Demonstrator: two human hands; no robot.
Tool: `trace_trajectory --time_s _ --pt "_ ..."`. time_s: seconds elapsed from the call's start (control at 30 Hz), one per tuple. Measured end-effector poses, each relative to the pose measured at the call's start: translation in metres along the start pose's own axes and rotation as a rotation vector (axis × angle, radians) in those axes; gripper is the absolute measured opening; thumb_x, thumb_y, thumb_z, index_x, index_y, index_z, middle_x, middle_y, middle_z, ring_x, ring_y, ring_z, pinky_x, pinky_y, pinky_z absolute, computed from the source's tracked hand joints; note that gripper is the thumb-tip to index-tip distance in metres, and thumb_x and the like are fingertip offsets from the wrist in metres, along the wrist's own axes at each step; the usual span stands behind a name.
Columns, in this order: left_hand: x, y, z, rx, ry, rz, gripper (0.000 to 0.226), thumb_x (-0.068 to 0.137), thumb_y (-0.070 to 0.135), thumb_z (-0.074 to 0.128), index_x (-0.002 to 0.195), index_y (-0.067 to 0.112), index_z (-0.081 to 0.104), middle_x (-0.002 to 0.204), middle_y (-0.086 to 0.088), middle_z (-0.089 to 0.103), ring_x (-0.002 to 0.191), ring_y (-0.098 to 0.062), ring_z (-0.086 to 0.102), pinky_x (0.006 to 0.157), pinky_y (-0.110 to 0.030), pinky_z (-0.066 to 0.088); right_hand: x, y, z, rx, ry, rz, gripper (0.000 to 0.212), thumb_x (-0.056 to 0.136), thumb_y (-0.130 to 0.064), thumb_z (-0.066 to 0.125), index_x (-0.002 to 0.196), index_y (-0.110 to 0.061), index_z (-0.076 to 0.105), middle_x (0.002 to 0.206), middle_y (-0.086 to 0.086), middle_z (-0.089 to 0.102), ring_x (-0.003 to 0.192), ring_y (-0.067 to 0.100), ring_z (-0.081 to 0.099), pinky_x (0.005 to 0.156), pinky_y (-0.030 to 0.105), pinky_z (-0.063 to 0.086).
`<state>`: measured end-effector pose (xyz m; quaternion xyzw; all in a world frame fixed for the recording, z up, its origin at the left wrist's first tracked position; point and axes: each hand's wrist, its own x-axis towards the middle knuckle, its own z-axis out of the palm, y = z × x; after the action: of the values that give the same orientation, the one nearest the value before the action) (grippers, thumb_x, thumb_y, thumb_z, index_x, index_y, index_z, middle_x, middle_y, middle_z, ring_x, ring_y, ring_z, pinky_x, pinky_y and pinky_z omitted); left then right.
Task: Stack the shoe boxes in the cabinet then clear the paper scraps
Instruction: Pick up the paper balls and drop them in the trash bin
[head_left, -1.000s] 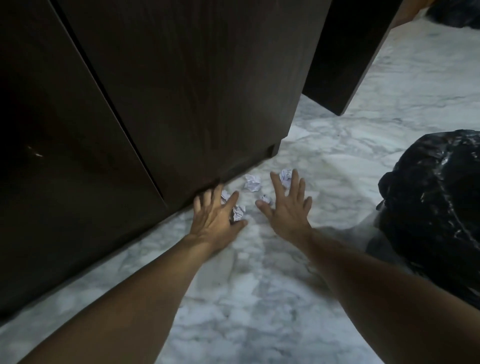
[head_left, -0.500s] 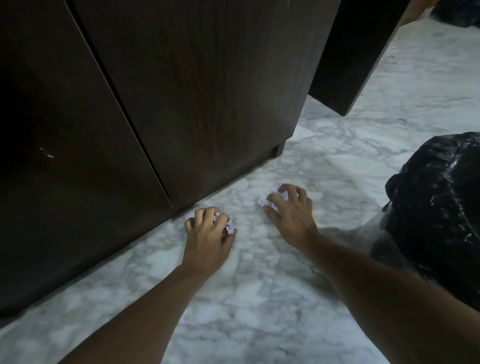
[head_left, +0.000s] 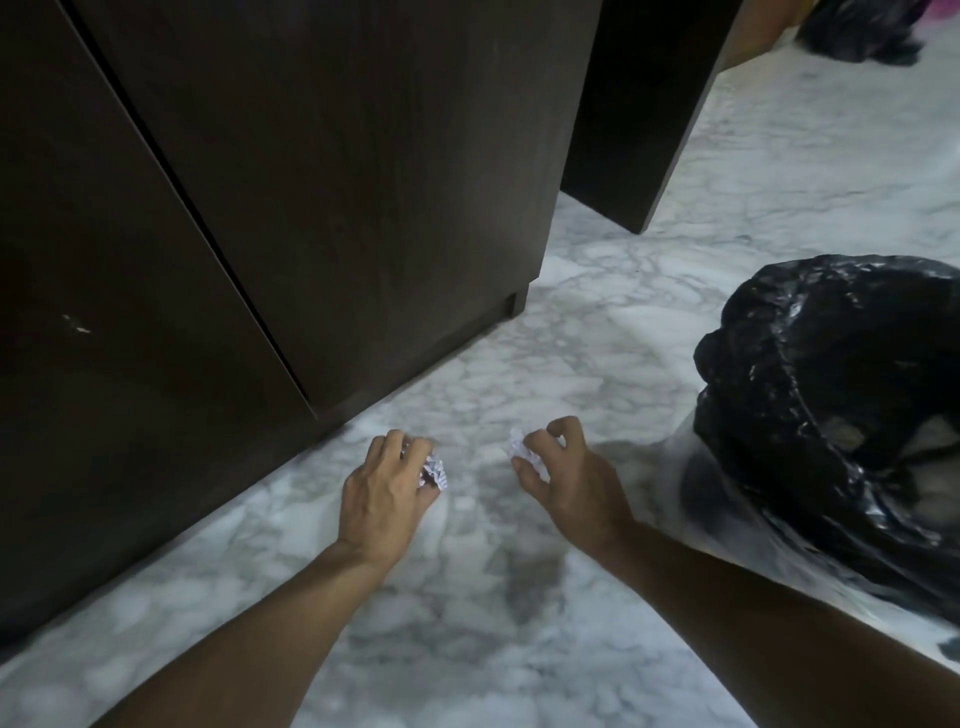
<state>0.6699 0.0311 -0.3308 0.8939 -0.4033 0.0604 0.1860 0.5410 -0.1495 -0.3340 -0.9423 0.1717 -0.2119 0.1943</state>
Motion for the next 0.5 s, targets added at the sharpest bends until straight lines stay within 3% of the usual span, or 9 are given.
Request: trace_trajectory --time_s 0.1,0.17,0.27,0.33,0.4,0.5 --pt "0.008 0.011 -0.015 -0.080 0.093 -0.051 0.041 0.061 0.014 0.085 0.091 0.018 0.057 0.088 -0.005 0.057 0.083 -0.030 0.061 0.050 -0.032 0.046 0.014 -0.034 -0.032 0.085 -0.011 0.148 0.027 0.093 -0.047 0.051 0.100 -0.022 0.059 0.111 -0.001 0.047 0.073 0.025 0.063 0.060 0.031 0.052" --pt "0.014 0.023 -0.026 -0.174 0.160 -0.091 0.030 0.071 0.014 0.079 0.092 0.015 0.058 0.091 -0.006 0.057 0.086 -0.032 0.060 0.056 -0.036 0.046 0.019 -0.061 -0.060 0.119 0.064 0.181 0.029 0.090 -0.053 0.047 0.104 -0.029 0.054 0.115 -0.005 0.045 0.076 0.026 0.062 0.064 0.030 0.047" --pt "0.023 0.056 -0.047 -0.392 0.212 -0.121 0.020 0.084 0.019 0.071 0.098 0.015 0.058 0.095 -0.003 0.055 0.083 -0.027 0.059 0.064 -0.036 0.047 0.013 -0.094 -0.110 0.210 0.189 0.130 0.029 0.089 -0.054 0.044 0.104 -0.031 0.050 0.111 -0.005 0.046 0.077 0.018 0.059 0.065 0.036 0.053" --pt "0.032 0.087 -0.065 -0.518 0.221 -0.175 0.014 0.087 0.025 0.067 0.094 0.018 0.056 0.094 0.001 0.053 0.083 -0.020 0.055 0.068 -0.031 0.041 0.006 -0.102 -0.150 0.217 0.327 0.087 0.025 0.089 -0.052 0.046 0.103 -0.031 0.050 0.107 -0.002 0.049 0.073 0.009 0.054 0.065 0.027 0.052" --pt "0.046 0.121 -0.085 -0.645 0.266 -0.145 0.013 0.088 0.027 0.066 0.092 0.018 0.056 0.092 -0.002 0.054 0.082 -0.018 0.054 0.069 -0.029 0.039 0.001 -0.095 -0.192 0.178 0.498 0.064 0.029 0.090 -0.046 0.052 0.103 -0.020 0.058 0.099 0.001 0.050 0.072 -0.001 0.044 0.066 0.005 0.040" --pt "0.060 0.178 -0.117 -0.826 0.330 0.025 0.015 0.089 0.027 0.065 0.092 0.019 0.053 0.088 -0.005 0.056 0.072 -0.011 0.049 0.064 -0.015 0.038 -0.009 -0.065 -0.252 0.116 0.661 0.163 0.029 0.093 -0.039 0.054 0.098 -0.011 0.062 0.095 0.004 0.052 0.072 -0.008 0.044 0.067 -0.001 0.032"
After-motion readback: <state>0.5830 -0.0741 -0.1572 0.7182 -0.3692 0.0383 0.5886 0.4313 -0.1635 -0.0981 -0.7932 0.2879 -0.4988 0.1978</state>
